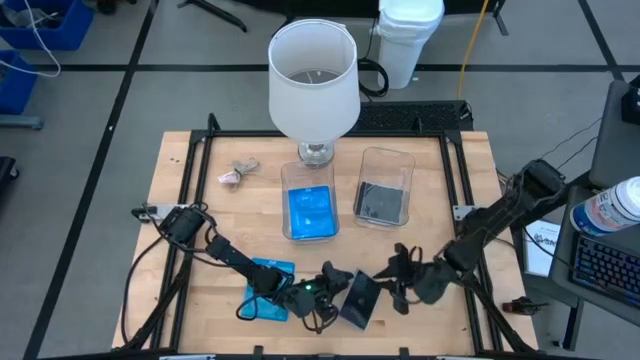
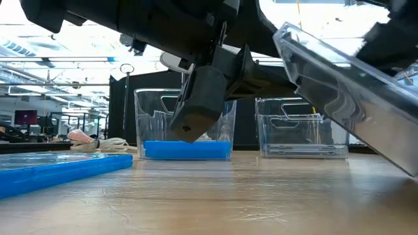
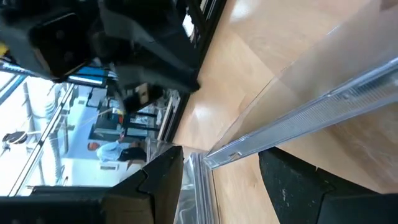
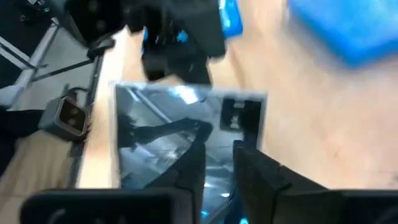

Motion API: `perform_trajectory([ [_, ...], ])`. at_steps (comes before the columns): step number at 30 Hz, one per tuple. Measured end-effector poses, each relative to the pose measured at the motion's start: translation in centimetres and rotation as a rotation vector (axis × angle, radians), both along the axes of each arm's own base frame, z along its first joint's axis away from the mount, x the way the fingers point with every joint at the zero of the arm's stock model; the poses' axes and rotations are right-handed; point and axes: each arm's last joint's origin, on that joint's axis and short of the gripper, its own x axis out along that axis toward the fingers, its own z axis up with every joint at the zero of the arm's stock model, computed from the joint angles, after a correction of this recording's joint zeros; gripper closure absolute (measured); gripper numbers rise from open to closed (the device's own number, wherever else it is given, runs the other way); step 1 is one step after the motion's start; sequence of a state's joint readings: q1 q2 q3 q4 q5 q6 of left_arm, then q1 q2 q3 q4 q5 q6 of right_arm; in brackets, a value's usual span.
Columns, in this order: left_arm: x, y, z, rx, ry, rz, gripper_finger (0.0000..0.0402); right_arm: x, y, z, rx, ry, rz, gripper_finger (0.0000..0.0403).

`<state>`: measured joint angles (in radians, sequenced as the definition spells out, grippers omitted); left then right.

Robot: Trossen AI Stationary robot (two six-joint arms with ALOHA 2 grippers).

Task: Pick & place jewel cases by type
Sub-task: Put the black cd case into the right transparent bin

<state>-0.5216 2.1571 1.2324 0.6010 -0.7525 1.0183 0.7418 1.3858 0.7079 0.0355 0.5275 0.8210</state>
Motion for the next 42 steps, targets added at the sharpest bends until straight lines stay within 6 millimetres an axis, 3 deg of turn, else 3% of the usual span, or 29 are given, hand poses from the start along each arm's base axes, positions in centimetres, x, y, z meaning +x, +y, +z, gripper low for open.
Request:
perform_trajectory([
  [7, 0.0, 0.0, 0.0, -0.002, 0.006, -0.030, 0.0188, 0.5, 1.8, -4.8, 0.090, 0.158, -0.030, 0.0379],
  [12, 0.0, -0.2, -0.2, -0.011, 0.030, -0.091, 0.0188, 1.7, 2.5, -7.1, 0.107, 0.126, -0.051, 0.0382],
  [29, -1.0, -1.9, -0.7, 0.280, 0.138, -0.278, 0.0191, 2.7, 2.6, -7.6, 0.018, 0.050, 0.036, 0.0383],
  [33, -1.2, -2.3, -0.7, 0.294, 0.138, -0.304, 0.0225, 2.7, 2.6, -7.5, 0.003, 0.034, 0.056, 0.0383],
  [42, -1.3, -2.4, -0.9, 0.253, 0.151, -0.302, 0.0344, 2.8, 2.7, -7.5, 0.009, 0.040, 0.081, 0.0383],
])
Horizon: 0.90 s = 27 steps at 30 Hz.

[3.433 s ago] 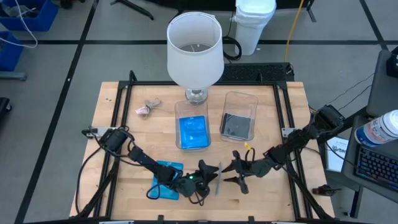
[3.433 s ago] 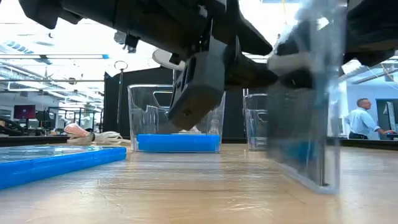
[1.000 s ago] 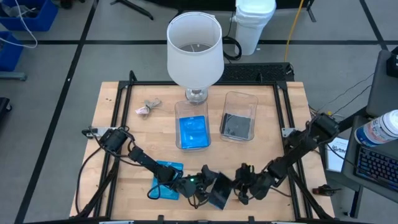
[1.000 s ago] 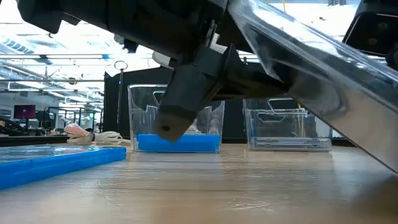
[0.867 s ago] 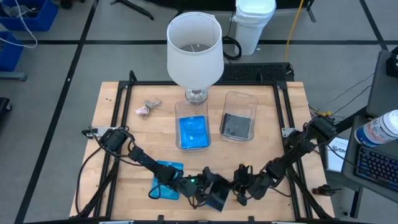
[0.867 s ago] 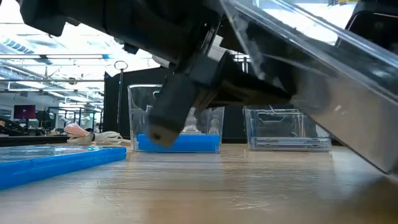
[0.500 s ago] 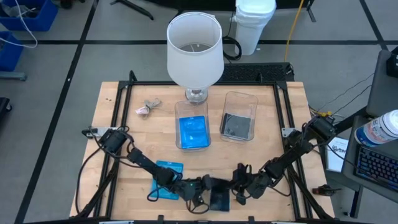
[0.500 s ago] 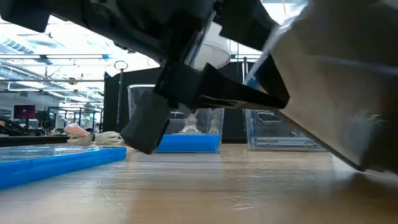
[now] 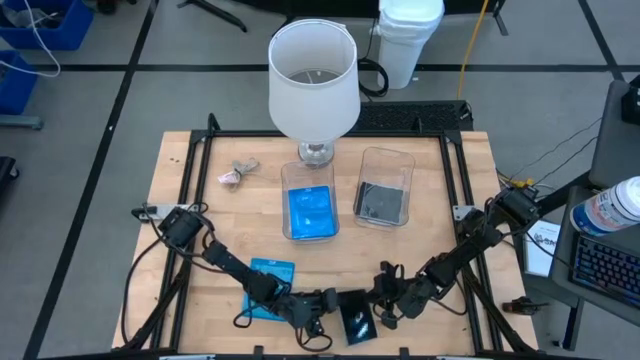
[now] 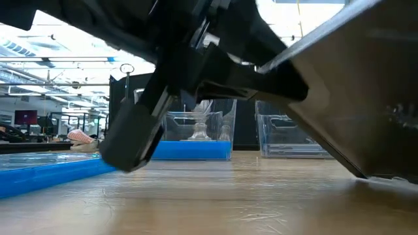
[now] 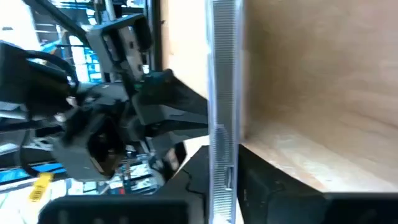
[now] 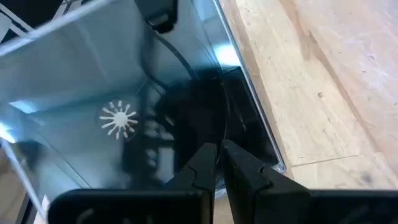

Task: Pick & place jewel cases by type
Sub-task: Put the black cd case into the right transparent bin

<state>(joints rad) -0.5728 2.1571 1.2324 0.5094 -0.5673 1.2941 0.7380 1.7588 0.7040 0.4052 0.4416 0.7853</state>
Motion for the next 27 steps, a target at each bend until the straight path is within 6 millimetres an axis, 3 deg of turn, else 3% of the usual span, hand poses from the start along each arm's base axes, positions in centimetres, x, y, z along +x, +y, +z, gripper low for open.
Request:
perform_trajectory([
  [5, -0.1, 0.0, -0.2, -0.010, 0.005, 0.025, 0.0373, 0.0, 0.0, 0.0, -0.021, -0.006, 0.014, 0.0383],
  [14, 0.2, -0.9, 1.3, -0.033, -0.069, 0.213, 0.0349, -0.1, -0.2, 1.4, -0.134, -0.076, 0.038, 0.0382],
  [21, 1.7, -0.7, 4.1, -0.112, -0.128, 0.370, 0.0374, -3.1, -0.6, 7.3, -0.265, -0.204, 0.050, 0.0344],
  [27, 3.0, -0.1, 6.0, -0.174, -0.179, 0.464, 0.0365, -6.1, 0.0, 12.7, -0.325, -0.396, 0.185, 0.0250],
])
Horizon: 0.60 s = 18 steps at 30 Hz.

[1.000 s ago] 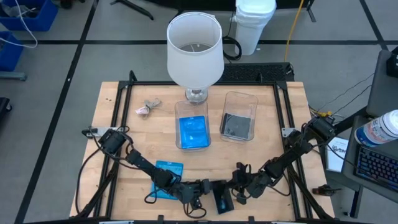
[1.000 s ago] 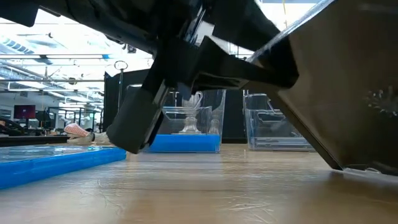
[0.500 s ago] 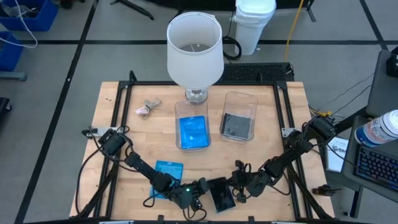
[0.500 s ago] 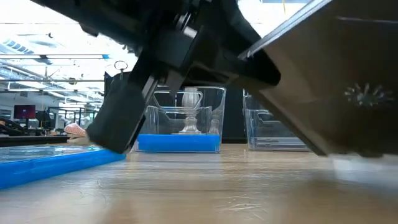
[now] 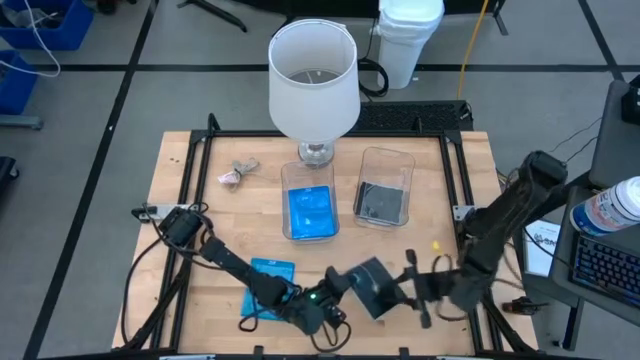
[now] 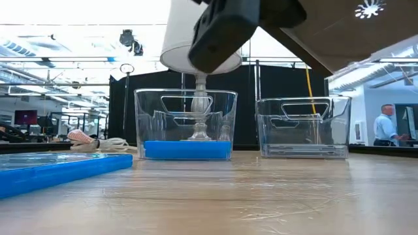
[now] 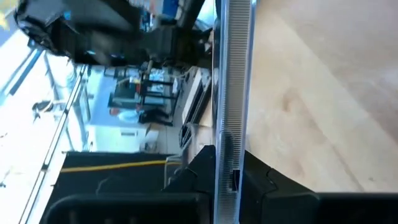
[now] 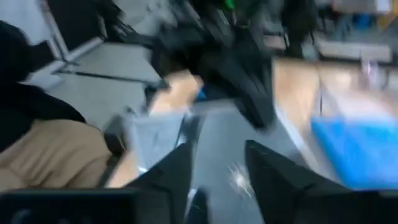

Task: Pick & place jewel cases by type
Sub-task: Put the black cd case into the right transparent bin

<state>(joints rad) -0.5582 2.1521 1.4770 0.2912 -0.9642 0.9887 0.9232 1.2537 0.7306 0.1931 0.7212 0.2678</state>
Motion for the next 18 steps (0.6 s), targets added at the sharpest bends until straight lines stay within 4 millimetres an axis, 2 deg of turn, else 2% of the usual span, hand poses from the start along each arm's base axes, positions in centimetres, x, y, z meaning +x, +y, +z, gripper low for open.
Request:
perform_trajectory([
  [4, 0.7, 0.7, 0.7, -0.017, -0.015, 0.042, 0.0367, -0.9, 2.1, 3.1, -0.242, -0.105, 0.019, 0.0176],
  [6, 1.0, 1.0, 1.0, -0.047, -0.033, 0.057, 0.0374, -0.8, 3.4, 4.1, -0.365, -0.125, 0.005, 0.0150],
  [8, 1.3, 1.2, 1.4, -0.071, -0.054, 0.072, 0.0374, -0.5, 4.8, 4.1, -0.490, -0.106, 0.000, 0.0133],
  [12, 1.5, 1.6, 2.2, -0.084, -0.078, 0.095, 0.0365, 0.8, 7.4, 2.9, -0.713, -0.012, -0.008, 0.0114],
  [15, 1.7, 2.1, 2.2, -0.077, -0.079, 0.120, 0.0358, 1.6, 9.2, 3.3, -0.760, 0.041, -0.036, 0.0105],
  [18, 1.9, 2.7, 2.4, -0.089, -0.086, 0.138, 0.0371, 2.0, 10.6, 3.8, -0.777, 0.089, -0.061, 0.0103],
])
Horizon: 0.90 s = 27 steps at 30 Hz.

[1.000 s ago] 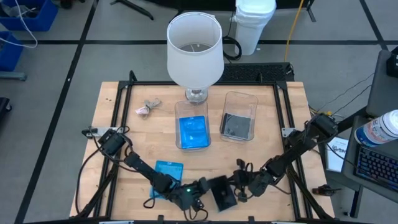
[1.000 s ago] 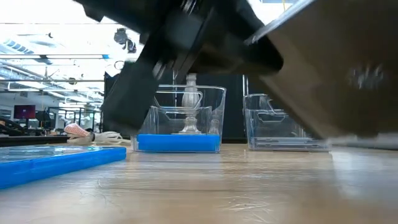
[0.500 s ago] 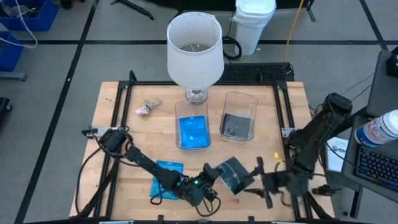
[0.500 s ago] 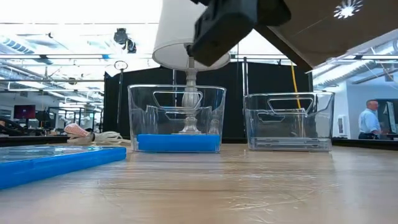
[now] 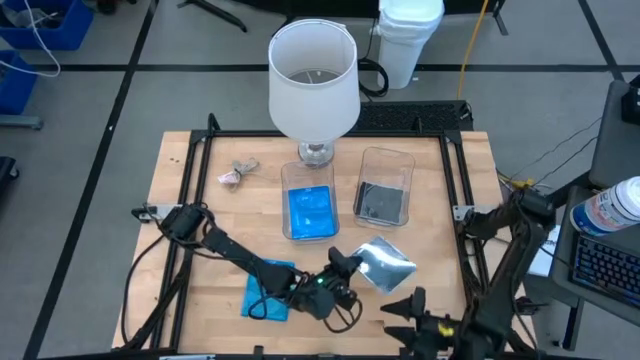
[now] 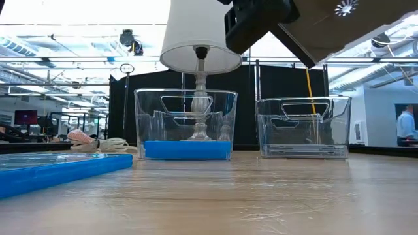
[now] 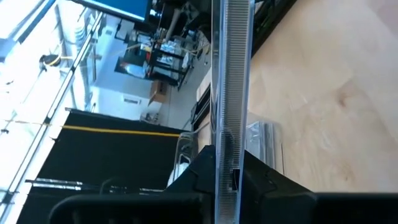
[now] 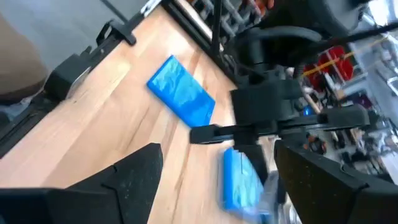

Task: Pick & place jewel cases by type
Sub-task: Put the black cd case into the right transparent bin

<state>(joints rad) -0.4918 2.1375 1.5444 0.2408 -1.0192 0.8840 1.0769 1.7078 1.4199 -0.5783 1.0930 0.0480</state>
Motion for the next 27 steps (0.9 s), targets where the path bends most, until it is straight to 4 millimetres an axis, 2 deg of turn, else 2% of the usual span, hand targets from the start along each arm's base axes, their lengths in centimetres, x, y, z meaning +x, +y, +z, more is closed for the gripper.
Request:
perform_trajectory([
  [3, 0.1, 0.4, 0.0, -0.006, -0.003, 0.017, 0.0375, 0.1, 0.6, 0.3, -0.008, 0.027, -0.040, 0.0107],
  [5, 0.2, 0.5, 0.0, -0.012, -0.007, 0.021, 0.0375, 0.0, 0.4, -0.1, -0.016, 0.054, -0.080, 0.0112],
  [11, 0.2, 0.6, 0.0, -0.019, -0.013, 0.026, 0.0351, -0.9, -1.6, -0.9, -0.028, 0.093, -0.222, 0.0125],
  [16, 0.3, 0.8, 0.0, -0.019, -0.011, 0.026, 0.0375, -1.2, -3.1, -0.9, -0.042, 0.095, -0.320, 0.0136],
  [21, 0.5, 1.1, 0.0, -0.025, -0.009, 0.012, 0.0372, -0.5, -3.9, -1.0, -0.027, 0.114, -0.374, 0.0140],
  [25, 0.6, 1.0, 0.0, -0.038, -0.016, -0.006, 0.0343, 0.3, -4.9, -1.0, -0.030, 0.171, -0.420, 0.0140],
  [27, 0.6, 1.0, 0.0, -0.042, -0.021, -0.009, 0.0341, 0.7, -5.3, -1.1, -0.033, 0.193, -0.441, 0.0142],
])
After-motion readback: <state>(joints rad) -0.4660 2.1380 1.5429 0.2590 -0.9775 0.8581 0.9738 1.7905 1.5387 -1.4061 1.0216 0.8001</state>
